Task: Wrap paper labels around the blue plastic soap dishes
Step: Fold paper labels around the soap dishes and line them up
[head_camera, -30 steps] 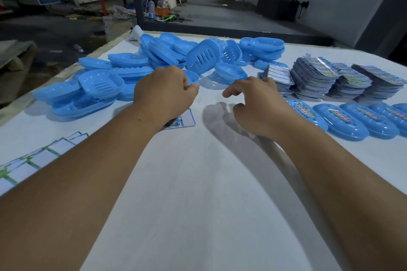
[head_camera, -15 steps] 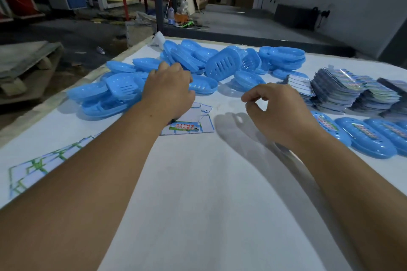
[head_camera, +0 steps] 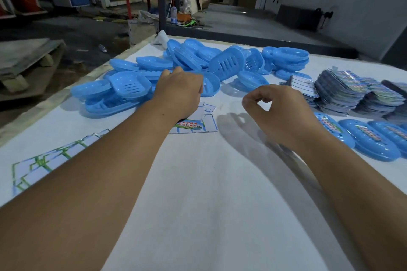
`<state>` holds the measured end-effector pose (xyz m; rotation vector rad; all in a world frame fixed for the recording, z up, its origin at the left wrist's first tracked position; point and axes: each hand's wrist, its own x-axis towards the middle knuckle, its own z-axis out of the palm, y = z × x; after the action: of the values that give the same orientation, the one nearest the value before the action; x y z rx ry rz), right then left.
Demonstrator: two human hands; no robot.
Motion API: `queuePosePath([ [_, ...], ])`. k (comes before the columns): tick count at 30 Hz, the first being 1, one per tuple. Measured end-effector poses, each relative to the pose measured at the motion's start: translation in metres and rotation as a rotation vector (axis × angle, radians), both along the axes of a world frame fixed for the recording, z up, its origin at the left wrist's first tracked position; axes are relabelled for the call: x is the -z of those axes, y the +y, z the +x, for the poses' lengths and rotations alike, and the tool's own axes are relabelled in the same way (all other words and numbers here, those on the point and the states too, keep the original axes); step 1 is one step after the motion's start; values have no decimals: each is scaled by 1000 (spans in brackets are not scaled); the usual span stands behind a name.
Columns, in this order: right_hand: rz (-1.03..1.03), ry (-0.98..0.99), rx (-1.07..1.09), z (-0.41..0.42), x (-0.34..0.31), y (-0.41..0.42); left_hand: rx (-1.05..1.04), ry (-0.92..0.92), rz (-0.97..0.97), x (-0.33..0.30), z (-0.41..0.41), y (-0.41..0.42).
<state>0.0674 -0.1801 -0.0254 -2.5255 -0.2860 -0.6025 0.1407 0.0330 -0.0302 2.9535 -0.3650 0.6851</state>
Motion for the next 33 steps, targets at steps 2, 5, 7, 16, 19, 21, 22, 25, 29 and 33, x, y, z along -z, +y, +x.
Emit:
queuePosePath([
  [2, -2, -11, 0, 0, 0, 0, 8, -19, -19, 2, 1, 1],
  [5, 6, -2, -2, 0, -1, 0, 66, -98, -100, -1, -1, -2],
  [7, 8, 6, 4, 1, -1, 0, 130, -167, -157, -6, -4, -9],
  [16, 66, -38, -126, -1, -1, 0, 445, -74, -651, -20, -32, -30],
  [19, 28, -68, -202, -3, -3, 2, 446, 47, -789, -18, -33, -34],
  [21, -3, -58, -205, -3, -5, 3, 433, 122, -861, -15, -32, -35],
  [22, -30, -38, -191, -3, -6, 3, 423, 149, -880, -14, -31, -35],
  [25, -148, 26, -111, -4, -7, 0, 386, 203, -854, -11, -28, -35],
  [29, -176, 130, -7, -5, -7, -9, 419, 295, -736, -8, -31, -32],
  [33, -234, 252, -27, -3, -6, -22, 474, 408, -498, -7, -36, -25],
])
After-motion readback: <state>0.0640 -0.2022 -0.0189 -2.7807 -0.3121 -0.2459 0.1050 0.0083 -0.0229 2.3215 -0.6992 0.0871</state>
